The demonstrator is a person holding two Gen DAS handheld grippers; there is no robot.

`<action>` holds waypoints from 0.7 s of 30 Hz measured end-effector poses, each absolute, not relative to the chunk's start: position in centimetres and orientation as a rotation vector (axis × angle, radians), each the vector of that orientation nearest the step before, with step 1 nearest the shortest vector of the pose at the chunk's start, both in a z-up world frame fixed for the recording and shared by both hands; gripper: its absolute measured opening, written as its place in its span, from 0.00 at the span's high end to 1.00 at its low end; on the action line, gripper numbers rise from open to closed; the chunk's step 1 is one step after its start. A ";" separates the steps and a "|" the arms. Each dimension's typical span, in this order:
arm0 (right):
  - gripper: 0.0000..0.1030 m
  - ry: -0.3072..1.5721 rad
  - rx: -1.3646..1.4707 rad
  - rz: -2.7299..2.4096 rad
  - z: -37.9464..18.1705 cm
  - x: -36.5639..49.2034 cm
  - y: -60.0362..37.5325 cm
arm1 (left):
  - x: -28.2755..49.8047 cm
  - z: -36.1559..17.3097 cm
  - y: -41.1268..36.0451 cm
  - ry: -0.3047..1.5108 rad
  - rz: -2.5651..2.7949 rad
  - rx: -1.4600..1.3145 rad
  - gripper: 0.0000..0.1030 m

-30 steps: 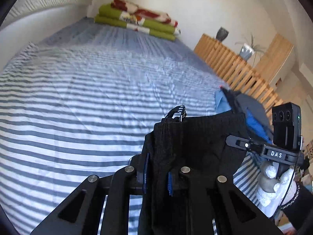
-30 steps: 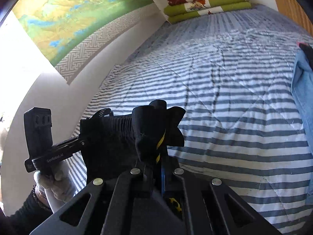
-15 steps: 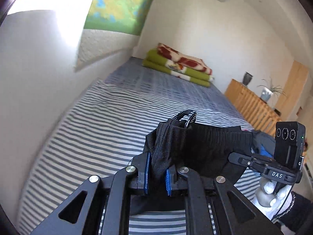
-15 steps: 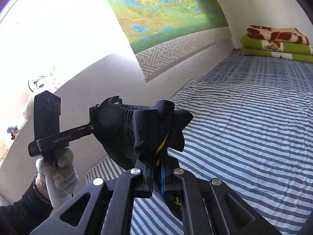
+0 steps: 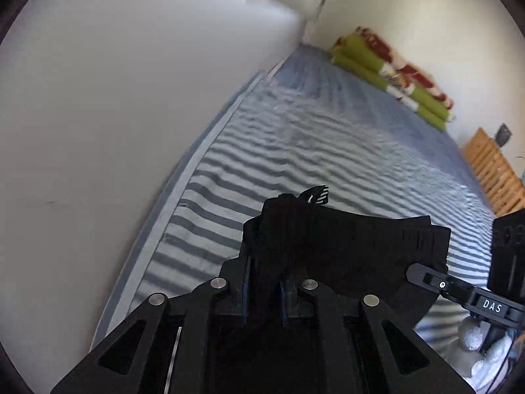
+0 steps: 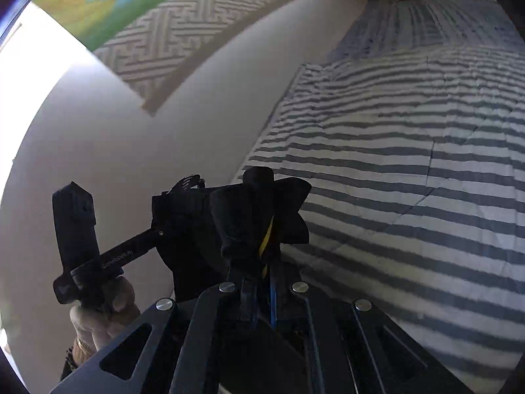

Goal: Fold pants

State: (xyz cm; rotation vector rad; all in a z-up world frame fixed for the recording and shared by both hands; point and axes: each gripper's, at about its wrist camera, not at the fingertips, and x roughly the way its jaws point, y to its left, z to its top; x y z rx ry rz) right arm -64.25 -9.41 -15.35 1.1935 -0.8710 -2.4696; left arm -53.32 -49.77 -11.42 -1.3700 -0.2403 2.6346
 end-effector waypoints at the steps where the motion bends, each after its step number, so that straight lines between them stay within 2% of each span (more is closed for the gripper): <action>1: 0.91 -0.856 1.246 -2.507 -16.0 -65.2 -9.1 | -54.3 -12.3 -49.9 -0.204 2.638 -1.414 0.77; 3: 0.88 -0.841 1.287 -2.577 -16.4 -66.1 -7.9 | -55.4 -12.7 -49.9 -0.174 2.687 -1.456 0.73; 5: 0.85 -0.853 1.271 -2.598 -16.1 -65.6 -6.7 | -54.1 -11.4 -50.4 -0.246 2.697 -1.374 0.67; 7: 0.79 -0.874 1.269 -2.558 -16.0 -64.0 -5.9 | -52.0 -10.2 -51.1 -0.240 2.729 -1.317 0.49; 8: 0.79 -0.857 1.285 -2.522 -16.1 -62.8 -5.9 | -50.5 -9.6 -51.0 -0.222 2.737 -1.286 0.47; 13: 0.79 -0.639 1.381 -2.431 -16.6 -56.2 -8.4 | -43.8 -10.3 -49.3 -0.156 2.656 -1.346 0.47; 17: 0.79 -0.385 1.516 -2.467 -16.9 -52.0 -10.5 | -40.0 -14.3 -49.1 -0.069 2.676 -1.594 0.48; 21: 0.79 -0.467 1.452 -2.511 -12.7 -46.5 -8.3 | -35.3 -12.3 -47.9 -0.088 2.748 -1.594 0.49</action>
